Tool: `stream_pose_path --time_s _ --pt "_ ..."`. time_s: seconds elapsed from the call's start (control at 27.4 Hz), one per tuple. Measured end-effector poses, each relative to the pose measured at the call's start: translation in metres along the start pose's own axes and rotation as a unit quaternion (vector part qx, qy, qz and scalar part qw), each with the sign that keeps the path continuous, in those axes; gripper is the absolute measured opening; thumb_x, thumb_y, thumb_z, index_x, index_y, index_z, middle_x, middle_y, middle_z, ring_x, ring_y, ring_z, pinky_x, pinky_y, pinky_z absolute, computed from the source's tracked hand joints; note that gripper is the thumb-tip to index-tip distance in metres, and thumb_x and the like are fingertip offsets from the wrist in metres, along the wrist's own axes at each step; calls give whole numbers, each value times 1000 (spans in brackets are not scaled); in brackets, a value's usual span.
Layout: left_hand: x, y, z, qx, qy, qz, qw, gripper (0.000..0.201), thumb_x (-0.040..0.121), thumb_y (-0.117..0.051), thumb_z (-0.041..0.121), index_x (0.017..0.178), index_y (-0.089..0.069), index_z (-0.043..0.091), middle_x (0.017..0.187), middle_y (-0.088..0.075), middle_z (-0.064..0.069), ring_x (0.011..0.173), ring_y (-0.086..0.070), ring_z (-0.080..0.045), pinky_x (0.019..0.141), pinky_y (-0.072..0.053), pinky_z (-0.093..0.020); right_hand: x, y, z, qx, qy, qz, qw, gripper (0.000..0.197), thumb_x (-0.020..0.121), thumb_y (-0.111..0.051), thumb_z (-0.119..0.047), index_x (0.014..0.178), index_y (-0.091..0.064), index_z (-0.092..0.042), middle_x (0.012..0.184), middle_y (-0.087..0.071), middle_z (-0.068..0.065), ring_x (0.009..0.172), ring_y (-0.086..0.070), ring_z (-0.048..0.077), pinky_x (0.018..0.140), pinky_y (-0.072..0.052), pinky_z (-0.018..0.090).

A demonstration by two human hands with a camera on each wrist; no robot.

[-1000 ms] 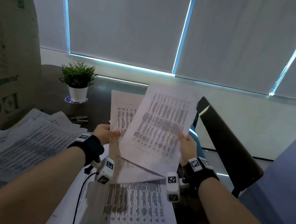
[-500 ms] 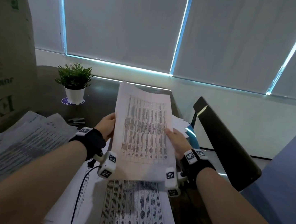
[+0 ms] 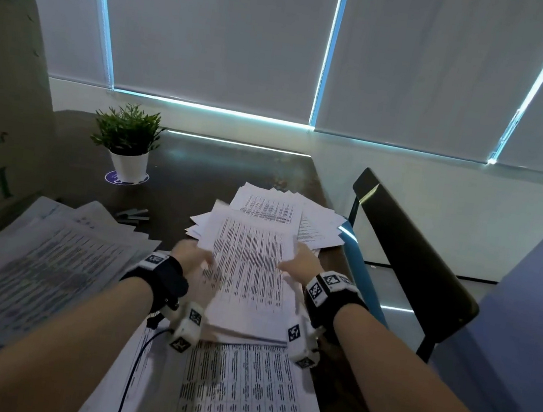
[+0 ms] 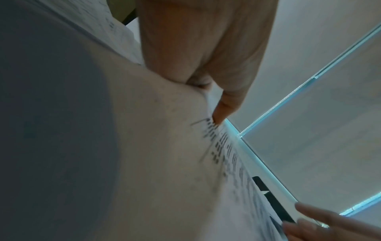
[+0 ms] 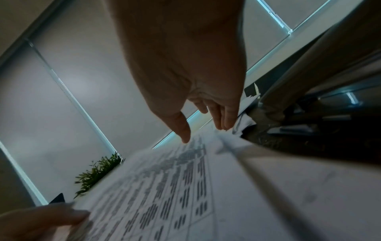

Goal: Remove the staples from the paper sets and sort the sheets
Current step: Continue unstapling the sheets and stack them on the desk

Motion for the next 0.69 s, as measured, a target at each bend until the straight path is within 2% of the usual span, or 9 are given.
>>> stream_pose_path --time_s 0.07,0.15,0.22,0.29,0.4,0.44,0.51,0.58,0.69 --pt "1 6 22 1 -79 4 997 20 80 -58 -7 96 -64 3 103 -66 -18 95 -61 -34 81 -49 -41 1 8 5 7 -11 7 1000 67 85 -70 -21 144 -40 -7 138 -53 11 128 -51 30 105 -43 35" --pt "5 13 44 47 -137 26 989 28 89 -53 1 116 -56 5 109 -61 -12 100 -58 -30 86 -47 -40 2 16 10 32 -24 19 999 71 90 -67 -26 149 -32 -4 146 -45 13 134 -44 31 107 -38 34" --pt "11 21 61 42 -170 70 982 25 93 -51 8 117 -54 6 109 -61 -10 99 -58 -28 88 -47 -38 6 21 13 73 -24 27 997 69 94 -63 -32 149 -33 -2 149 -43 14 135 -43 31 106 -36 35" --pt "17 29 76 -7 -182 116 976 24 92 -51 5 115 -56 4 110 -63 -14 100 -60 -31 88 -50 -42 10 21 13 116 -22 40 992 73 93 -61 -45 146 -37 -2 145 -48 13 131 -48 32 106 -38 37" --pt "26 36 88 -110 -159 148 970 27 92 -48 -2 118 -53 0 109 -61 -13 97 -58 -26 80 -47 -34 14 16 15 236 -18 26 971 84 74 -67 -66 134 -54 -8 130 -61 7 114 -60 29 101 -49 45" --pt "29 38 91 -129 -150 150 969 29 92 -47 -2 120 -51 -1 109 -59 -11 97 -56 -24 80 -45 -32 15 14 14 297 -24 12 955 75 75 -70 -60 129 -58 -10 122 -66 6 107 -64 28 93 -54 46" --pt "37 38 96 -116 -148 142 972 31 90 -54 4 120 -50 -1 109 -59 -8 99 -56 -23 83 -47 -33 17 12 10 393 -33 -26 919 43 90 -68 -32 125 -58 -8 107 -68 6 92 -66 23 66 -60 34" --pt "46 31 97 -81 -136 112 981 42 88 -63 19 123 -48 1 114 -58 -5 106 -58 -24 91 -48 -38 21 16 7 428 -46 -11 903 19 98 -58 -11 116 -55 -9 92 -64 6 72 -61 18 44 -49 20" --pt "54 21 82 -19 -43 98 994 55 97 -47 40 130 -45 -5 126 -56 -17 114 -55 -34 99 -45 -44 31 19 -1 476 -87 9 875 4 100 -52 -3 101 -54 -6 80 -59 10 43 -58 12 35 -38 15"
Point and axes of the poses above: each hand's wrist, its own x-axis towards the middle knuckle, its own y-axis out of the back of the hand, z = x × y, the point moved 6 cm from there along x, towards the middle knuckle
